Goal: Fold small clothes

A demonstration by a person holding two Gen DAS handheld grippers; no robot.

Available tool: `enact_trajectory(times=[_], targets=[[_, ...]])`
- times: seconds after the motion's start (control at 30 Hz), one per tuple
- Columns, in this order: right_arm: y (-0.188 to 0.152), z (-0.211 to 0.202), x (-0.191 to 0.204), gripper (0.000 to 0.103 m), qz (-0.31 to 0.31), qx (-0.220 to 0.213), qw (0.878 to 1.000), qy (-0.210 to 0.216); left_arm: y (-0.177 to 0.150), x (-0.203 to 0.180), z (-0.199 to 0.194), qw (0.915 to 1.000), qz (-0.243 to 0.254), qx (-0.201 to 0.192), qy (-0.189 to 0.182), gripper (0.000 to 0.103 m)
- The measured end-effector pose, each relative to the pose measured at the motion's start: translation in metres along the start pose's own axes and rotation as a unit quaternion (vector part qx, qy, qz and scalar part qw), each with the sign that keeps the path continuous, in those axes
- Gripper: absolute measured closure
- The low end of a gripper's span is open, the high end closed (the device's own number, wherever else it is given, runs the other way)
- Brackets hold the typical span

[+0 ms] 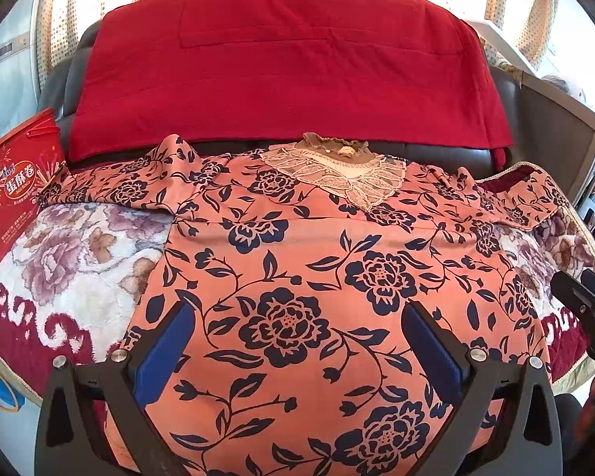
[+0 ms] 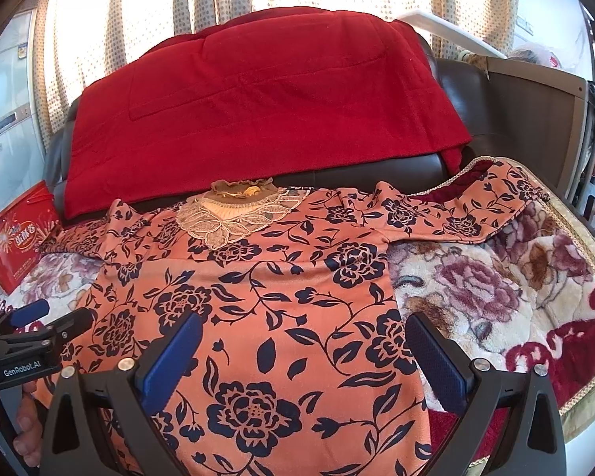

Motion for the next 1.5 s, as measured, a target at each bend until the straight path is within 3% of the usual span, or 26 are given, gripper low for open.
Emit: enact_trajectory(times=[0.33,0.5,0.6,0.73,0.83,0.9,1.0,1.1,1.23,1.3,1.33,1.37,1.43,1.5], targets=[[0.004,0.006,-0.004,0.0,0.002,-0.008,1.0,0.007,0.006,0.001,0.009,0.9999,0.005,-0.005,-0.011,0.0],[0.017,0.021,-0.033,0.0,0.056,0.002,0.997,0.044,0.016,0.029,0.025,0.9998,-0.007,-0.014,-0.008,0.0],[0.032,0.043,-0.08,0.0,0.109,0.012,0.993,0.038,0.029,0.062,0.035,0.9991,-0.032,-0.023,0.013,0.0],[0.054,0.083,-0.168,0.0,0.211,0.02,0.977,0.019,0.04,0.101,0.046,0.9964,-0.069,-0.037,0.033,0.0],[0.07,0.121,-0.244,0.0,0.301,0.024,0.953,0.01,0.036,0.119,0.056,0.9943,-0.09,-0.045,0.036,0.0],[0.083,0.147,-0.298,0.001,0.368,0.022,0.93,0.009,0.03,0.125,0.062,0.9929,-0.103,-0.045,0.039,0.0],[0.101,0.175,-0.36,0.011,0.433,0.01,0.901,0.006,0.03,0.122,0.067,0.9929,-0.103,-0.045,0.04,0.0],[0.114,0.202,-0.382,0.011,0.444,0.027,0.896,0.006,0.031,0.12,0.074,0.9935,-0.092,-0.044,0.051,0.0],[0.122,0.228,-0.389,0.013,0.415,0.042,0.908,-0.037,0.031,0.123,0.08,0.9928,-0.099,-0.038,0.055,0.0],[0.125,0.235,-0.392,0.023,0.403,0.042,0.912,-0.061,0.03,0.127,0.081,0.9921,-0.107,-0.036,0.055,0.0],[0.128,0.238,-0.392,0.072,0.395,0.047,0.914,-0.075,0.029,0.129,0.08,0.9917,-0.111,-0.036,0.053,0.0],[0.132,0.244,-0.391,0.096,0.376,0.058,0.92,-0.093,0.029,0.132,0.079,0.9912,-0.117,-0.037,0.051,0.0],[0.143,0.253,-0.381,0.097,0.326,0.077,0.935,-0.115,0.029,0.136,0.078,0.9898,-0.13,-0.036,0.046,0.0],[0.172,0.244,-0.354,0.097,0.264,0.054,0.954,-0.13,0.029,0.143,0.075,0.9877,-0.145,-0.041,0.042,0.0]])
Point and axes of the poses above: each gripper's, at about its wrist camera, not at the fingertips, and z roughly the way its jaws point, x to its left, y to its top, the point moved 7 cm from there along z, roughly the way its jaws point, and after that the axes turned 9 degrees about -y, right-handed, at the moved point
